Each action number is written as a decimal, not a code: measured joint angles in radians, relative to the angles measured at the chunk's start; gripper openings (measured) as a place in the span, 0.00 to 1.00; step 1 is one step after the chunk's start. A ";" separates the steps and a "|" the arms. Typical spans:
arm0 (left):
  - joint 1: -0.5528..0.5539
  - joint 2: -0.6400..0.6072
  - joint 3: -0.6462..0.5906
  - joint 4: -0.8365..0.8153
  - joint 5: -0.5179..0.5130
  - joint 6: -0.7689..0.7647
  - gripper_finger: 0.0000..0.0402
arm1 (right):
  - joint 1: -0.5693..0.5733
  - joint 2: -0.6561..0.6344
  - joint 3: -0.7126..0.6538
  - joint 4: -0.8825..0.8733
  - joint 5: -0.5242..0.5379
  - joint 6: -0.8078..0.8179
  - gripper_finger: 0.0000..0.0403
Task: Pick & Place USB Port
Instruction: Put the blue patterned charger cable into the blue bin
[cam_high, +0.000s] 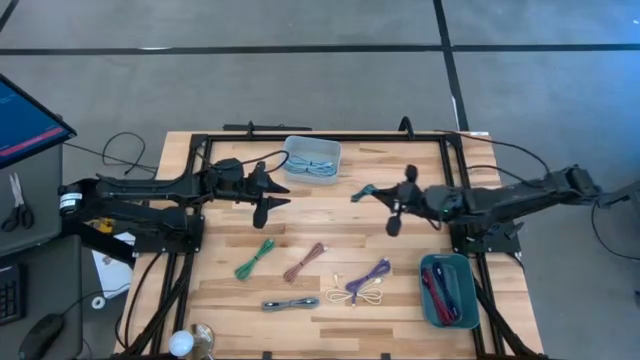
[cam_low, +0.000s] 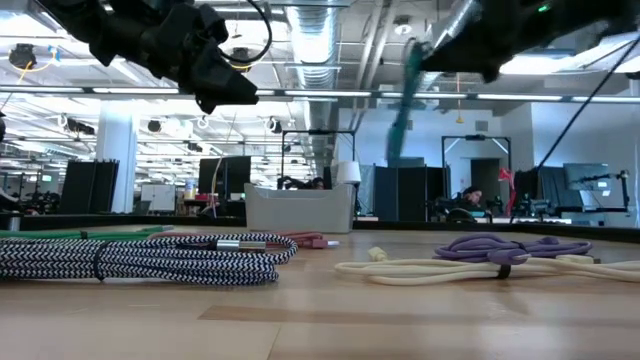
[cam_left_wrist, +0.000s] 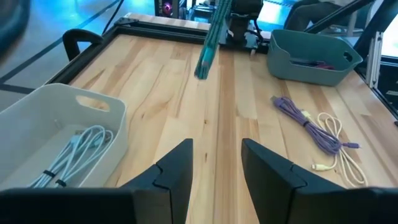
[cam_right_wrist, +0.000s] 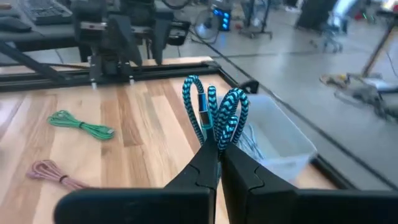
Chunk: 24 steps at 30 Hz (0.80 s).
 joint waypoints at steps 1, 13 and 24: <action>0.000 0.000 0.000 0.001 0.000 0.000 0.34 | 0.027 -0.036 0.000 -0.048 0.022 0.031 0.00; 0.000 0.000 0.000 0.003 -0.004 0.000 0.34 | 0.375 -0.370 0.002 -0.447 0.218 0.449 0.00; 0.000 0.000 0.000 0.003 -0.004 0.000 0.34 | 0.587 -0.372 0.199 -0.965 0.149 0.894 0.00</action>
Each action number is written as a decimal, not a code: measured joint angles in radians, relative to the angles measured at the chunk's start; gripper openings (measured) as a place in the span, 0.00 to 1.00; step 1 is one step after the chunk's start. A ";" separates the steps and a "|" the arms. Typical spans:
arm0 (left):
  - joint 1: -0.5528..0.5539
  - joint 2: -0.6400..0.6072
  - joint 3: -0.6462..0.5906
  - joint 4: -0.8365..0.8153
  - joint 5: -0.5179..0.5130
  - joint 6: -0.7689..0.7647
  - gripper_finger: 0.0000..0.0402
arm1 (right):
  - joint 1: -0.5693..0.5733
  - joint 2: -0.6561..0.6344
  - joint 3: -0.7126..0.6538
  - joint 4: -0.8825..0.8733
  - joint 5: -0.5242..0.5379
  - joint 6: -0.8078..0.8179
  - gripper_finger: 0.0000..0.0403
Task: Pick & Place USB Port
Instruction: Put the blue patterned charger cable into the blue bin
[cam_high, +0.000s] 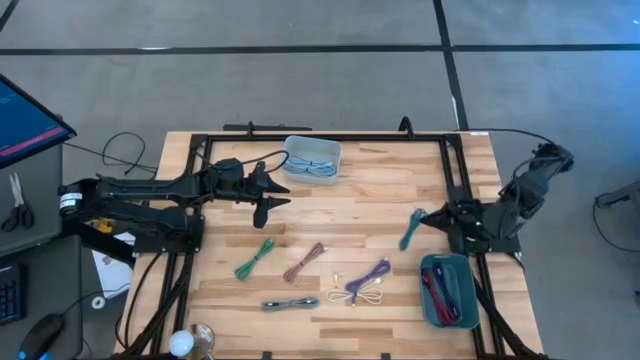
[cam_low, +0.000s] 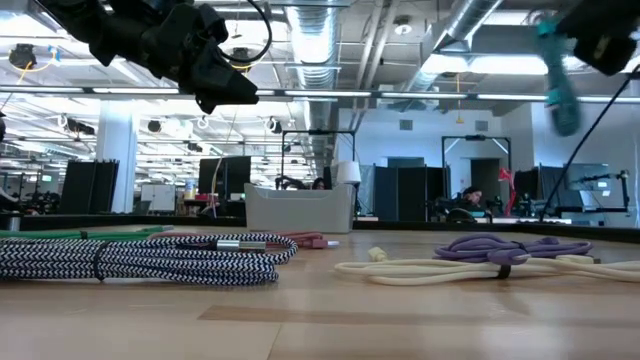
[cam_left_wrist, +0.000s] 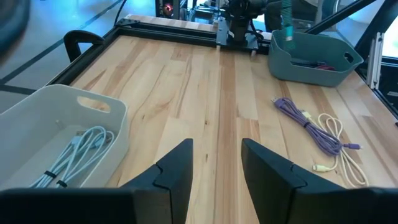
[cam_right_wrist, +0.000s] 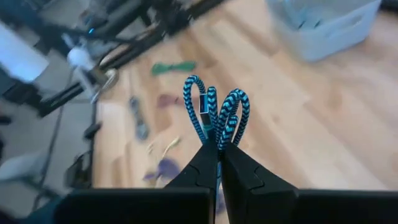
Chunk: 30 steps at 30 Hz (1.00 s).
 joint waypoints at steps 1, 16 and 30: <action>0.000 0.000 0.000 0.000 0.000 0.000 0.34 | 0.017 0.006 0.015 -0.016 -0.016 0.017 0.00; 0.000 0.000 0.000 0.000 0.000 0.000 0.34 | 0.249 0.158 0.082 -0.257 -0.250 0.552 0.00; 0.000 0.000 0.000 0.000 0.000 0.000 0.34 | 0.410 0.347 0.082 -0.228 -0.420 0.952 0.00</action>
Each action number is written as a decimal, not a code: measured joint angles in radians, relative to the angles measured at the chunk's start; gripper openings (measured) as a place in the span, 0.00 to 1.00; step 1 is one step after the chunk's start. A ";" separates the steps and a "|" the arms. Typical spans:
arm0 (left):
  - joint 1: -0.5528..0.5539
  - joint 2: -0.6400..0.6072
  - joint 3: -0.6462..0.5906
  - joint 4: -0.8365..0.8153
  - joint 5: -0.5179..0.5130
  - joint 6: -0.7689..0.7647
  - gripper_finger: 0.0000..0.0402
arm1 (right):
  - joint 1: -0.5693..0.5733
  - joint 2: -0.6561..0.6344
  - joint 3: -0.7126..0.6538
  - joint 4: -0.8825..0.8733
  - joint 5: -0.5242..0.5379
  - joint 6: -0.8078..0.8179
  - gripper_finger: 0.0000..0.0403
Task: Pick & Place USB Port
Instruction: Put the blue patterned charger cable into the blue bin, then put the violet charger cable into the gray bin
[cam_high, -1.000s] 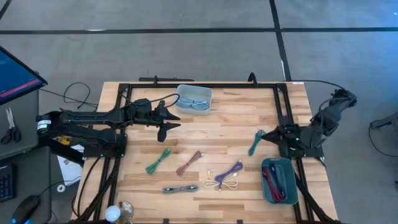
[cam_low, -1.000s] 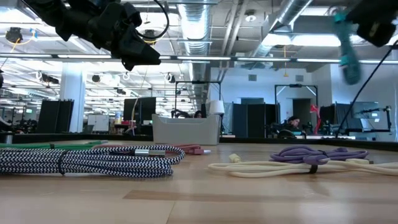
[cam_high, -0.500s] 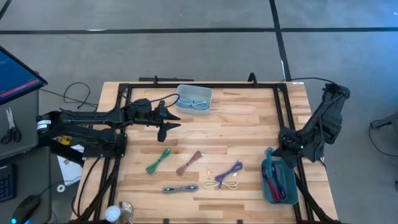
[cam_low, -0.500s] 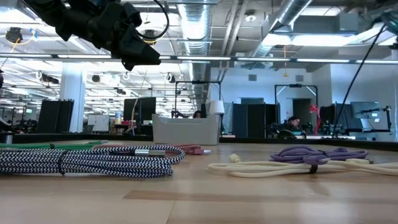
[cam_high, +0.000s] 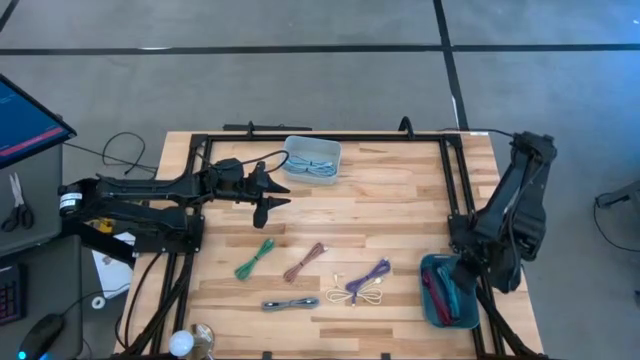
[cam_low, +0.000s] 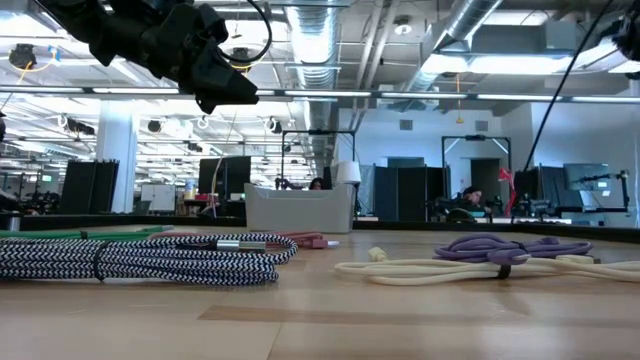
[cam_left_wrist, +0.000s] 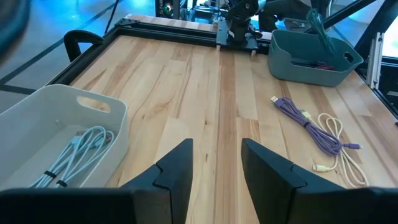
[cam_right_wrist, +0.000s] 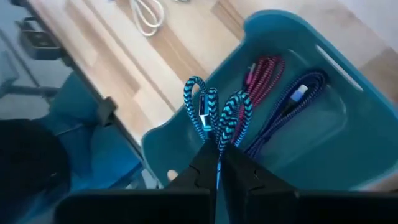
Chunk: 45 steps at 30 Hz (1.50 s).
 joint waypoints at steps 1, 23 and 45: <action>0.000 0.000 0.000 0.000 0.000 0.000 0.34 | 0.000 0.015 0.000 0.000 0.000 0.005 0.00; 0.000 0.000 0.000 -0.001 0.000 0.000 0.34 | -0.057 0.260 0.000 -0.029 -0.195 0.075 0.07; 0.000 0.000 0.000 -0.001 0.000 0.000 0.34 | -0.323 0.025 0.000 0.324 0.098 -0.717 0.18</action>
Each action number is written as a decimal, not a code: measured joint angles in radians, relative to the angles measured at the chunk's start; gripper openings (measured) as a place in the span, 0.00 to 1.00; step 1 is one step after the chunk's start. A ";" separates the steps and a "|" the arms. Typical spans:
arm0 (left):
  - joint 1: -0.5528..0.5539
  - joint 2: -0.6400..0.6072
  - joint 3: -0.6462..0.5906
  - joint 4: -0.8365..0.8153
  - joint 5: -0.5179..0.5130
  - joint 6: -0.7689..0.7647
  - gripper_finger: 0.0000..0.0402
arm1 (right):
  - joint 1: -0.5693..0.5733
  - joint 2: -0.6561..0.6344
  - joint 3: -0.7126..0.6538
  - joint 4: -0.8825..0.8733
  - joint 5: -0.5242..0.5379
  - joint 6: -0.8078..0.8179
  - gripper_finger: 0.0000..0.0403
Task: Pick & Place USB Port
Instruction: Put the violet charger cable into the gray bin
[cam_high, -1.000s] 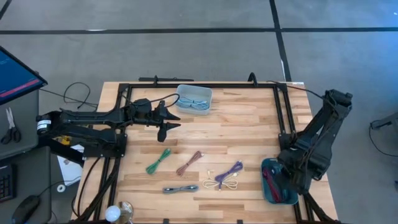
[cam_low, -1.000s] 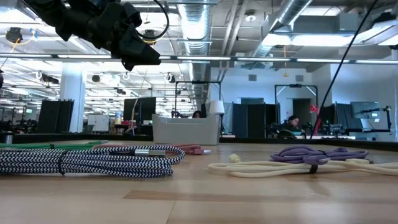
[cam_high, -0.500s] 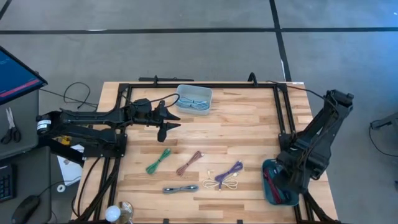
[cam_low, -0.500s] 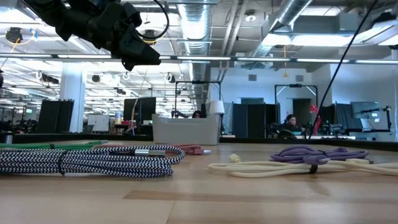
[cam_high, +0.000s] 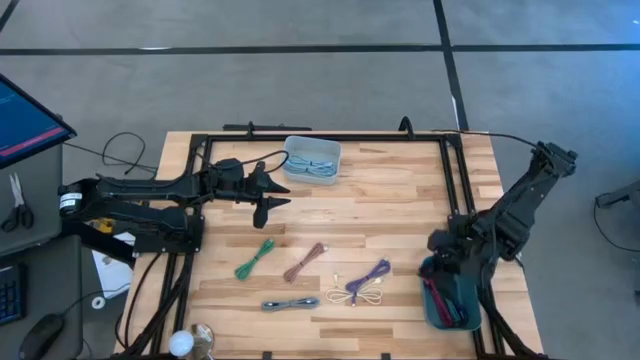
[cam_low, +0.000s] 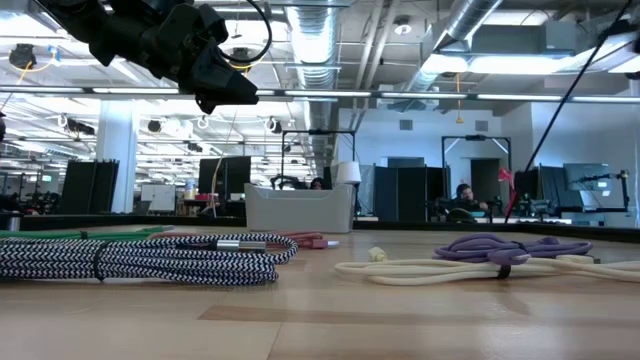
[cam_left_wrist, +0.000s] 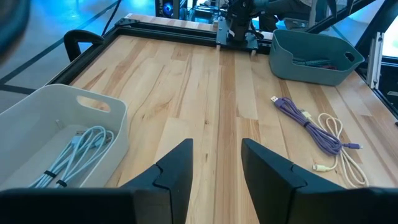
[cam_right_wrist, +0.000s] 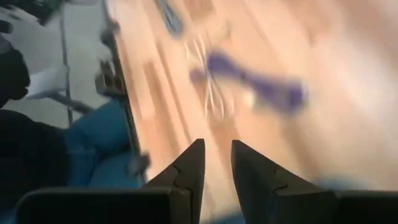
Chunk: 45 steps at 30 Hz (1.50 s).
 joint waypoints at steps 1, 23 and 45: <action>0.000 0.000 0.000 0.000 0.000 0.000 0.34 | -0.020 -0.001 0.000 0.017 0.020 -0.075 0.18; 0.000 0.000 0.000 0.000 0.000 0.000 0.34 | -0.327 0.410 0.000 0.031 -0.078 -0.612 0.18; 0.000 0.000 0.000 0.000 0.000 0.000 0.34 | -0.324 0.709 0.000 0.244 -0.268 -0.614 0.32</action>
